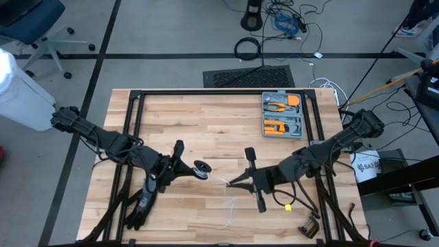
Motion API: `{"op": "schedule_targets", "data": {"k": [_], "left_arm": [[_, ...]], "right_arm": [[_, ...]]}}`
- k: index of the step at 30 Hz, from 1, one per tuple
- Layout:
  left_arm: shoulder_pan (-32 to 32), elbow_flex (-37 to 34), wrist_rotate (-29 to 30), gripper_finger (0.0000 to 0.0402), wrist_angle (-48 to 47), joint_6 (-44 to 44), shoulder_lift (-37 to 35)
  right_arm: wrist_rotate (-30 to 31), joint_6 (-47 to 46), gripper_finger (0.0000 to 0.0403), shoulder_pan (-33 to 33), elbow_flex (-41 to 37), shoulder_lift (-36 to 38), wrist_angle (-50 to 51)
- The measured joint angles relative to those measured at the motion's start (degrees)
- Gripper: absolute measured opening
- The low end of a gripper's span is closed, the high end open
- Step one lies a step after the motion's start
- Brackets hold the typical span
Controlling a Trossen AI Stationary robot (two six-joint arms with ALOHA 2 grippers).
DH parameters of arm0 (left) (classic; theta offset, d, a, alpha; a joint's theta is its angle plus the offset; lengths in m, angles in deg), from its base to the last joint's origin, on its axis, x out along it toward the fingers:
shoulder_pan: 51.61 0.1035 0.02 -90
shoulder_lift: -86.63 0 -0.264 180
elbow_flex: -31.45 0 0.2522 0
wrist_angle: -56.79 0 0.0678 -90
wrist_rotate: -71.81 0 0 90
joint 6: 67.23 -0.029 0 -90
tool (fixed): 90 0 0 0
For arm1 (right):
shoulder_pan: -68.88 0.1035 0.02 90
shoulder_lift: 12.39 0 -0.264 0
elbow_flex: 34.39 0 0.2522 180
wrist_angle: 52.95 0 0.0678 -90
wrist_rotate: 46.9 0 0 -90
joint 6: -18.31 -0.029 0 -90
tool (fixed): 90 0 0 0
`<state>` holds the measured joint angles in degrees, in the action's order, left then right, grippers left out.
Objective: Coil cords
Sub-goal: Coil the white wire onto the spool
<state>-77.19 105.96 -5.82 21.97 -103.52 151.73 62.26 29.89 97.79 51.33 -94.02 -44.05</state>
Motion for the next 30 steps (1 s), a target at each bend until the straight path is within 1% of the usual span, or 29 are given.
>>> {"op": "schedule_targets", "data": {"k": [3, 9, 11, 14, 16, 19, 22, 27, 30], "left_arm": [[0.00, 0.00, -2.13, 0.0001, 0.26, -0.02, 0.00], [0.00, 0.02, -5.12, 0.0001, 1.73, -0.52, 0.30], [0.00, 0.02, -5.62, 0.0001, 1.66, -0.53, 0.39], [0.11, 0.02, -7.99, 0.0001, 2.21, -0.62, 0.74], [0.11, 0.02, -9.64, 0.0001, 3.16, -1.88, 1.28], [0.07, 0.04, -11.30, 0.0001, 4.77, -4.42, 2.34], [0.22, 0.04, -11.79, 0.0001, 6.50, -6.81, 3.57], [0.35, 0.04, -12.25, 0.0001, 9.42, -10.08, 5.00], [0.40, 0.04, -13.42, 0.0001, 10.52, -10.84, 5.44]], "right_arm": [[-0.80, 1.53, 0.0000, -1.40, 0.02, -0.46, -1.68], [-5.72, 3.15, 0.0000, -4.93, 0.03, -2.76, -4.69], [-6.02, 3.41, 0.0000, -6.05, 0.04, -3.41, -5.03], [-6.02, 4.40, 0.0000, -7.69, 0.04, -4.22, -5.67], [-6.17, 4.72, 0.0000, -8.79, 0.02, -4.63, -6.43], [-8.84, 5.05, 0.0000, -10.45, 0.04, -5.13, -8.07], [-10.66, 5.05, 0.0000, -11.78, 0.02, -5.56, -8.54], [-10.70, 5.05, 0.0000, -13.36, 0.02, -6.49, -8.28], [-12.24, 4.51, 0.0000, -14.37, 0.02, -7.21, -8.28]]}}
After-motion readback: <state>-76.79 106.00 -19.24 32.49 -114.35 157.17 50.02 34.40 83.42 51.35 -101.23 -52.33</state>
